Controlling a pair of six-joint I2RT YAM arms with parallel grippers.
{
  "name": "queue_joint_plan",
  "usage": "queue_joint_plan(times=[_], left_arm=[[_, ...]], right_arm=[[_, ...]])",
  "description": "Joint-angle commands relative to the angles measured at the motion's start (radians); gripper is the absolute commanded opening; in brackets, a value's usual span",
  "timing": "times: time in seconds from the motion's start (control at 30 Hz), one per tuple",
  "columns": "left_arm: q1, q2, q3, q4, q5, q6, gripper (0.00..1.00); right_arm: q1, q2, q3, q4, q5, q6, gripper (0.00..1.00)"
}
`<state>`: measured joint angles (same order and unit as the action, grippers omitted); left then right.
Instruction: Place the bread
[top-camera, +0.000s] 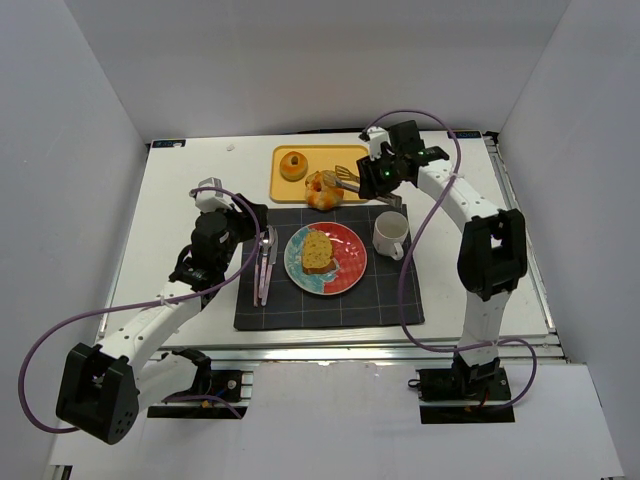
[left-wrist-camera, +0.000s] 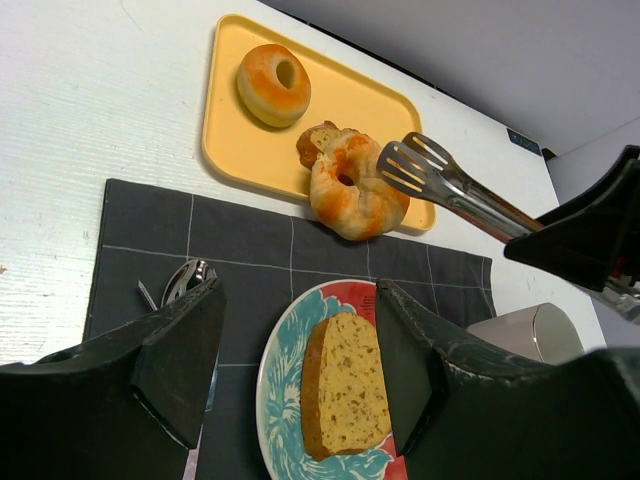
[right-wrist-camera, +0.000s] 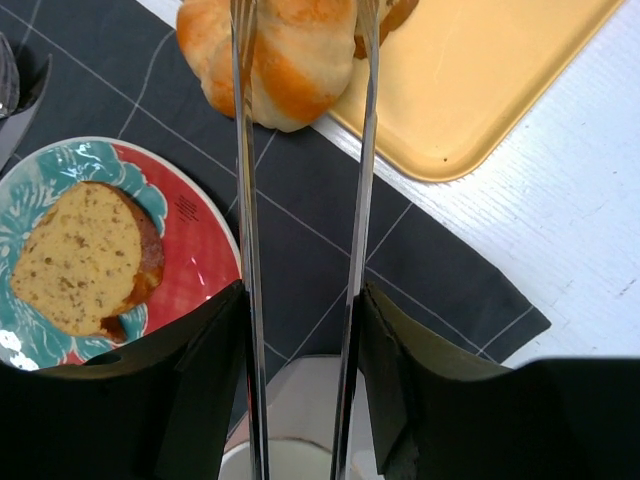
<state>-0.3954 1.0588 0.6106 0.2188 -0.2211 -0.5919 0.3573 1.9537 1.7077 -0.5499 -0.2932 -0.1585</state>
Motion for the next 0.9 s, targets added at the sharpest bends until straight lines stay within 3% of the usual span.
queue_joint_plan(times=[0.0,0.87], left_arm=[[0.004,-0.005,0.012,0.024,0.009,-0.003,0.71],[0.004,0.027,0.035,0.028,0.02,-0.003,0.71]], right_arm=[[0.0,0.016,0.058,0.019,-0.001,0.027,0.53],[0.011,-0.027,0.017,0.022,0.037,0.358,0.5]])
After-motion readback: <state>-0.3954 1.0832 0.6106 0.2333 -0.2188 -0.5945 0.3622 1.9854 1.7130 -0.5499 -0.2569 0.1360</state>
